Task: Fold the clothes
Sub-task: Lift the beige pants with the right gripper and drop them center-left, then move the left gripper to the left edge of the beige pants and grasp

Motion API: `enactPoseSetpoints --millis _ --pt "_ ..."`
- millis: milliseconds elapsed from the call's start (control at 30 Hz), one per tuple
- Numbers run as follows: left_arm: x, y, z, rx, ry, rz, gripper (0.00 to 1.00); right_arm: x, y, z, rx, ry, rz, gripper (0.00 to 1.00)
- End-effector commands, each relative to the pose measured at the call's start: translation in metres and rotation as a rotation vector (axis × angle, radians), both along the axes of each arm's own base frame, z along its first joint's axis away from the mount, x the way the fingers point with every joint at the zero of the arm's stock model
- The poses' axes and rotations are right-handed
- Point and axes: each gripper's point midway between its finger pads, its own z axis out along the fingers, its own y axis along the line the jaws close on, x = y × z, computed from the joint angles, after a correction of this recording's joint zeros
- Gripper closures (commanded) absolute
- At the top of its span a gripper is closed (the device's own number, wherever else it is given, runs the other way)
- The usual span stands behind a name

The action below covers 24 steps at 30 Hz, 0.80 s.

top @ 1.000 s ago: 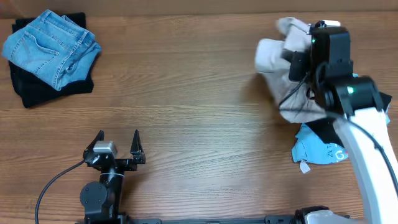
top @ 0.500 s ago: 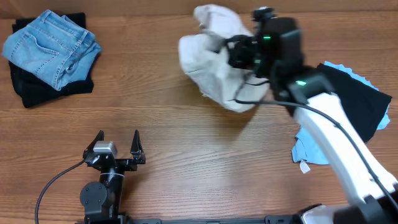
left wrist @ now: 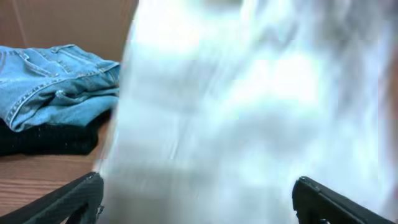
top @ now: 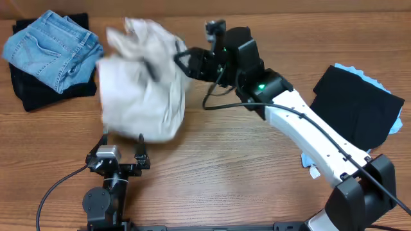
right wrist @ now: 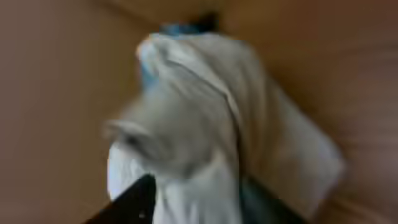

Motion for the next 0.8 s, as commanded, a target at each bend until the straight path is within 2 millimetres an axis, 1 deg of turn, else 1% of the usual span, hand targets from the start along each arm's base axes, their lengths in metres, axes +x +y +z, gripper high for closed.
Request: enactPoseSetpoints --millis 0,67,100,200,233,300,367,500,567,767 --pt "0.000 0.001 0.000 0.015 -0.003 0.000 0.00 0.022 -0.072 -0.024 -0.295 -0.033 -0.210 0.30" --pt "0.000 0.001 0.000 0.015 -0.003 0.000 0.00 0.022 -0.087 -0.032 -0.332 0.001 -0.224 0.29" --pt "0.000 0.001 0.000 0.015 -0.003 0.000 0.00 0.023 -0.094 -0.031 -0.334 0.006 -0.236 0.29" --pt "0.000 0.001 0.000 0.015 -0.003 0.000 0.00 0.024 -0.103 -0.018 -0.320 -0.016 -0.259 0.29" --pt "0.000 0.001 0.000 0.015 -0.003 0.000 0.00 0.023 -0.108 -0.012 -0.332 -0.040 -0.256 0.28" --pt "0.000 0.001 0.000 0.015 -0.003 0.000 0.00 0.019 -0.118 -0.009 -0.398 -0.074 -0.236 0.25" --pt "0.000 0.001 0.000 0.015 -0.003 0.000 0.00 0.013 -0.131 -0.017 -0.482 -0.054 -0.250 0.20" --pt "0.000 0.001 0.000 0.015 -0.003 0.000 0.00 -0.005 -0.139 -0.036 -0.566 0.012 -0.193 0.02" --pt "0.000 0.001 0.000 0.015 -0.003 0.000 0.00 -0.014 -0.143 -0.043 -0.587 0.055 -0.178 0.00" --pt "0.000 0.001 0.000 0.015 -0.003 0.000 0.00 -0.040 -0.140 -0.059 -0.588 0.166 -0.102 0.00"
